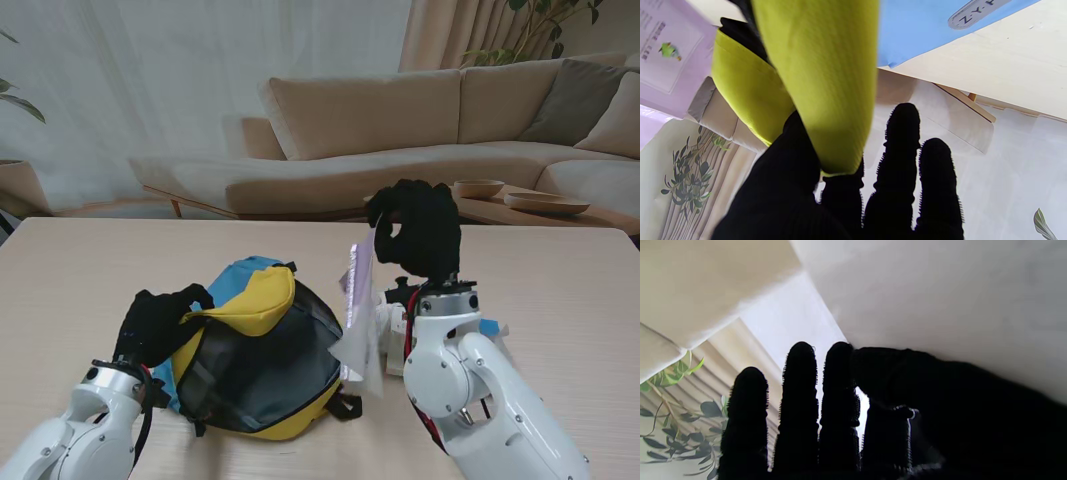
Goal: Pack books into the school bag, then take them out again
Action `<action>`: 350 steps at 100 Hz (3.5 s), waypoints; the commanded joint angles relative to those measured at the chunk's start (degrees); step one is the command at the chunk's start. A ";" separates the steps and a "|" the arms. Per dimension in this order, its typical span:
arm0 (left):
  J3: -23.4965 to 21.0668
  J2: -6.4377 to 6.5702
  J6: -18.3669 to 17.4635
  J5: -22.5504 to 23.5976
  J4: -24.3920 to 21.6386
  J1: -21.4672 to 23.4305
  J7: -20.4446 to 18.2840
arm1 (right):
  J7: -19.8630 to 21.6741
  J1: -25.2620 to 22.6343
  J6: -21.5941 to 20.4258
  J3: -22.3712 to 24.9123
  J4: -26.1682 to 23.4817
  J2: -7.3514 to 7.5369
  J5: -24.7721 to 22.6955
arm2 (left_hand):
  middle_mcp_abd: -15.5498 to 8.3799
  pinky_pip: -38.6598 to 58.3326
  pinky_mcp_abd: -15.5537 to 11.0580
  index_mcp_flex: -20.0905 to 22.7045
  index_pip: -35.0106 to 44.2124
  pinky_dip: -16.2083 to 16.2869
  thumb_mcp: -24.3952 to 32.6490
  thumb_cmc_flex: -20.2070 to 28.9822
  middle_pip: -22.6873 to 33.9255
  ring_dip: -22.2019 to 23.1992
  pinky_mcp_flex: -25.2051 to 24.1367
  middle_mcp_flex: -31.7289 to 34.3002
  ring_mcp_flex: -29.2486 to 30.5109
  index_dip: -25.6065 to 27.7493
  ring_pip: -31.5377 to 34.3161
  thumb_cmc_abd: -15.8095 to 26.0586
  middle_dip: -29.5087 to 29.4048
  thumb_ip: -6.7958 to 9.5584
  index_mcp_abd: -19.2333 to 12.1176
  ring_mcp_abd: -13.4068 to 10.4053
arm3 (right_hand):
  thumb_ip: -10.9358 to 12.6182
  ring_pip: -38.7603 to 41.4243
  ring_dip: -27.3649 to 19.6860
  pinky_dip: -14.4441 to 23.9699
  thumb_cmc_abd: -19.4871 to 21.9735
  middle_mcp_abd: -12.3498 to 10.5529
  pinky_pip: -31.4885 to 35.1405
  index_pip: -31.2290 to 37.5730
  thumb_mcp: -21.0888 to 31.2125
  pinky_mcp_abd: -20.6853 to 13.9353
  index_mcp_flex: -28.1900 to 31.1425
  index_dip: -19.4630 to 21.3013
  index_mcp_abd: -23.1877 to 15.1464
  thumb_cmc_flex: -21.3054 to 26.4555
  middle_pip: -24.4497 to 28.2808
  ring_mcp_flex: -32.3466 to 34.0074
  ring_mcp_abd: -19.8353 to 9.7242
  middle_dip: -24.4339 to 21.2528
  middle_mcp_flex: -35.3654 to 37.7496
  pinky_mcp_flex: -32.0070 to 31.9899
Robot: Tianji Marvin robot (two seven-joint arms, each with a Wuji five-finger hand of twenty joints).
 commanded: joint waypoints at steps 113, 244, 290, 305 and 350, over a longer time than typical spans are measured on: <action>-0.44 -0.12 -1.35 -0.62 -0.54 1.54 -0.62 | -4.53 1.04 4.72 17.71 6.13 -0.28 -1.11 | -1.23 1.42 1.27 0.12 3.66 -0.50 -1.46 4.27 0.90 -0.29 -1.40 0.75 -0.77 3.38 0.91 4.42 0.95 0.97 -3.55 1.05 | 0.21 1.50 0.41 1.74 0.27 2.89 2.40 8.21 5.03 0.99 4.65 5.00 2.92 1.17 0.75 0.09 1.27 2.18 0.45 -0.75; 0.95 1.74 -1.41 -1.61 -2.37 0.13 -13.80 | 31.48 -15.84 -1.54 33.40 8.94 8.16 -22.88 | 0.31 -4.58 0.74 -5.24 -6.09 -2.07 -2.91 -7.25 -6.68 -1.14 -8.18 -12.91 -10.73 -2.94 -6.06 3.66 -0.26 2.16 -4.10 1.37 | -22.97 -26.49 -7.97 -4.42 27.46 0.45 -16.09 -41.12 -46.01 1.35 -44.47 -29.43 13.44 -21.09 -18.49 -22.30 -1.71 -14.39 -37.30 -13.28; 4.94 3.11 -0.54 -5.76 -2.78 -4.76 -22.75 | 26.12 -15.69 -5.88 31.49 8.05 5.80 -7.13 | 3.68 -16.55 -0.58 -5.34 -22.86 -0.71 -3.78 -19.91 -20.01 -2.47 -13.36 -24.97 -20.51 -15.35 -16.37 8.53 -7.12 2.89 -1.93 0.18 | -21.21 -35.72 -11.21 -6.54 36.55 4.02 -19.56 -32.92 -48.82 3.76 -35.76 -34.90 12.24 -19.40 -24.07 -15.27 2.64 -19.61 -27.40 -11.22; 10.33 4.79 1.46 -5.86 -0.75 -10.14 -31.95 | 30.49 -16.35 -4.07 31.21 9.28 6.25 -6.08 | 1.00 -20.31 -3.00 -12.96 -23.20 0.87 -1.60 -21.81 -20.36 -2.86 -14.97 -32.75 -24.94 -16.83 -19.11 8.28 -7.18 2.81 -1.65 -2.61 | -20.13 -31.22 -10.31 -6.42 41.99 6.97 -12.73 -28.85 -51.37 5.55 -25.52 -34.42 13.38 -18.92 -23.60 -5.76 5.43 -19.44 -16.35 -4.50; 17.00 6.27 3.14 -2.59 0.40 -11.97 -38.35 | 40.77 -18.36 -7.51 27.98 12.58 7.73 -1.74 | -2.41 -31.35 -5.61 -12.88 -15.30 4.76 -15.23 -29.28 -22.89 -4.24 -17.30 -46.61 -34.11 -8.05 -25.62 6.90 -7.09 1.27 6.03 -7.34 | -19.43 -27.23 -12.06 -6.22 45.87 9.31 -5.15 -25.27 -52.37 9.16 -10.73 -34.54 14.33 -21.05 -25.72 15.00 9.24 -20.76 5.39 10.39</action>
